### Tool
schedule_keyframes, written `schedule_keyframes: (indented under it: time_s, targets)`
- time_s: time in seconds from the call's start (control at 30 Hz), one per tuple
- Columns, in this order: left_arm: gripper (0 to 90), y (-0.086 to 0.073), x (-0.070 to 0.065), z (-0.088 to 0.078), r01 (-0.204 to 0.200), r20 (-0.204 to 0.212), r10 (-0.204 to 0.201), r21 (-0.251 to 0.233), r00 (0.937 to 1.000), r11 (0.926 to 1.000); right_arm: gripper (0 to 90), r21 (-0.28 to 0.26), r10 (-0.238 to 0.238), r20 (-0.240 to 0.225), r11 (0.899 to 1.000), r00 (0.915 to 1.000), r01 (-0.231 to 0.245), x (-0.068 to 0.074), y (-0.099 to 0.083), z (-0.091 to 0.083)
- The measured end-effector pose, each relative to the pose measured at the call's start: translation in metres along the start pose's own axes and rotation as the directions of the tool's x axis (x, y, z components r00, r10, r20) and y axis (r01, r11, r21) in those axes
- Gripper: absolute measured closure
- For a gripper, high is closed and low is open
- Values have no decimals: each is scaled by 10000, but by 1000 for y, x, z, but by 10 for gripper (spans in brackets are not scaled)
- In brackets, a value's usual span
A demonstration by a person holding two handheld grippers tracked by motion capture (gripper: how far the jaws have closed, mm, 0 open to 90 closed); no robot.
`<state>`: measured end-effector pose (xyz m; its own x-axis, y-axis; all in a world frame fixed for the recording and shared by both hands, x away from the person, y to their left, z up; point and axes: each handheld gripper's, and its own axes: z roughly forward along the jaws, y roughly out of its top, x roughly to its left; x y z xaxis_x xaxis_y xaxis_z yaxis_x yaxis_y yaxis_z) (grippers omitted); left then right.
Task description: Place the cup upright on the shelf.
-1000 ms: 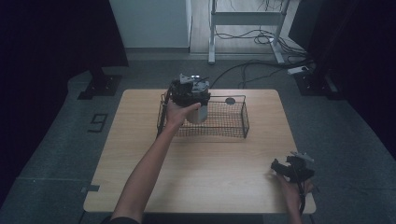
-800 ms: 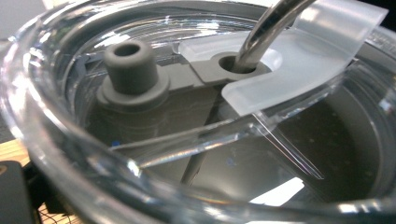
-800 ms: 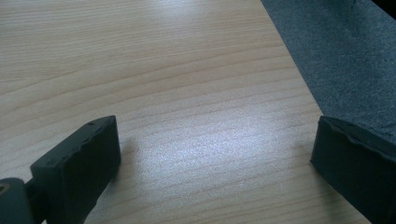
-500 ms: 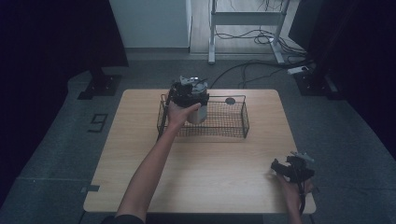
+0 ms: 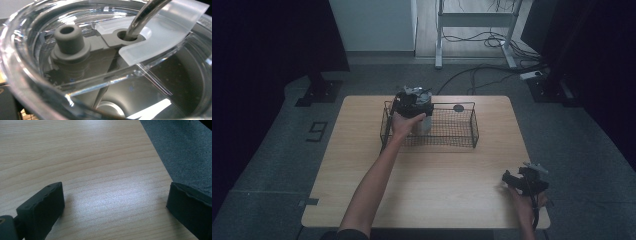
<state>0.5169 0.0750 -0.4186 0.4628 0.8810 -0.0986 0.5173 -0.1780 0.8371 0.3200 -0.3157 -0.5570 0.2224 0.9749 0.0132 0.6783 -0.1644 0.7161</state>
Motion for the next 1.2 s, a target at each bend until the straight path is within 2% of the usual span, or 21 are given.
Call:
schedule_keyframes:
  time_s: [0.9,1.2]
  targets:
    - [36,-26,2,24,110,-226,-102,376,9997,9992,12,-1,1,-1,10000,10000,-1,0,0,0]
    - [36,-34,-1,26,-143,-257,154,421,9996,9990,12,-5,-8,1,10000,10000,8,0,0,0]
